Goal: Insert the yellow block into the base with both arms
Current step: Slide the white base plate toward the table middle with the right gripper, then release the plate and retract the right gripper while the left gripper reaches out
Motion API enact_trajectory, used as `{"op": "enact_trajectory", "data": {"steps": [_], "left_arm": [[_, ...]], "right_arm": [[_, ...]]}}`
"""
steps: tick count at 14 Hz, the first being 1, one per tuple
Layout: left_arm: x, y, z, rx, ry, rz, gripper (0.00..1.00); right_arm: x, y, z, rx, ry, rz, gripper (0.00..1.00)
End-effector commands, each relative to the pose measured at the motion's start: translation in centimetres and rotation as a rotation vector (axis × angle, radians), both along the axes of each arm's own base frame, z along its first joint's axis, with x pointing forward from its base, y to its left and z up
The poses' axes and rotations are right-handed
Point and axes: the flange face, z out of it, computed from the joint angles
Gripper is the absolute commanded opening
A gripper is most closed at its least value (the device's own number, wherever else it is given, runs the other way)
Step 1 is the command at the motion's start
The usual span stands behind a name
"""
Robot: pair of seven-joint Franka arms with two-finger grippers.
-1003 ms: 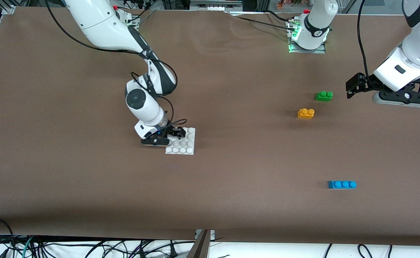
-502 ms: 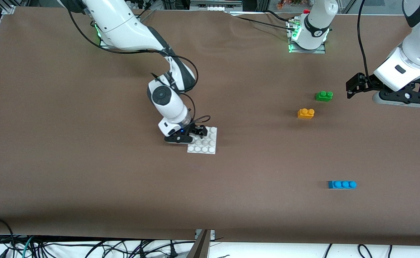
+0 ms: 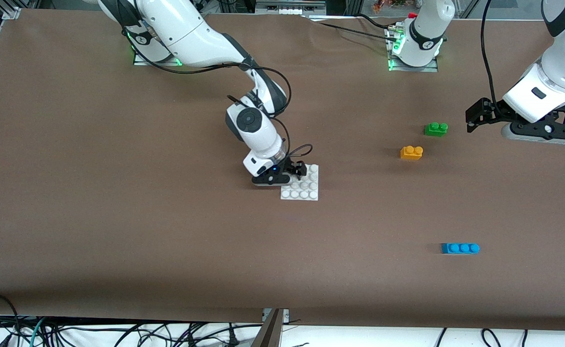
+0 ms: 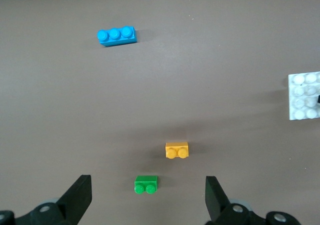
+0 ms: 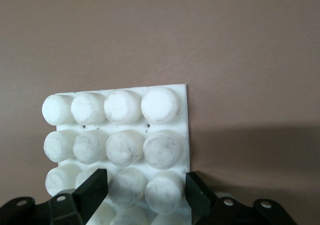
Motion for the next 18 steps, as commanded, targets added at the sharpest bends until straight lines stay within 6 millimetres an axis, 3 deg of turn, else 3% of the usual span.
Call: {"op": "enact_trajectory", "data": {"steps": [1, 4, 7, 8, 11, 12, 15, 17, 18], "left_arm": [[-0.1, 0.2, 0.6, 0.02, -0.002, -0.013, 1.0], [-0.1, 0.2, 0.6, 0.019, -0.002, -0.013, 1.0], [-0.1, 0.3, 0.6, 0.013, -0.001, -0.007, 1.0], [0.0, 0.3, 0.5, 0.013, 0.002, -0.009, 1.0], [0.8, 1.8, -0.5, 0.012, 0.044, 0.02, 1.0], [0.9, 2.3, -0.7, 0.01, 0.047, 0.028, 1.0], [1.6, 2.2, -3.6, 0.01, 0.122, 0.025, 1.0], [1.8, 1.1, -6.9, 0.017, 0.203, 0.006, 1.0], [2.5, 0.3, -10.0, 0.023, 0.254, -0.004, 1.0]], "right_arm": [[-0.5, 1.8, -2.0, 0.001, -0.002, -0.016, 0.72], [-0.2, 1.8, -1.3, 0.013, -0.005, -0.022, 0.74], [1.8, 1.7, 1.1, 0.062, -0.013, -0.047, 0.85], [2.7, 1.1, 1.9, 0.068, -0.003, -0.059, 0.95], [5.4, -1.2, 6.5, 0.035, 0.045, -0.076, 0.98], [6.0, -2.2, 8.9, 0.022, 0.058, -0.078, 0.99], [7.2, -7.9, 16.9, -0.045, 0.105, -0.066, 0.99], [7.8, -15.2, 22.7, -0.107, 0.135, -0.011, 0.99], [7.9, -19.2, 26.0, -0.134, 0.151, 0.03, 0.99]]}}
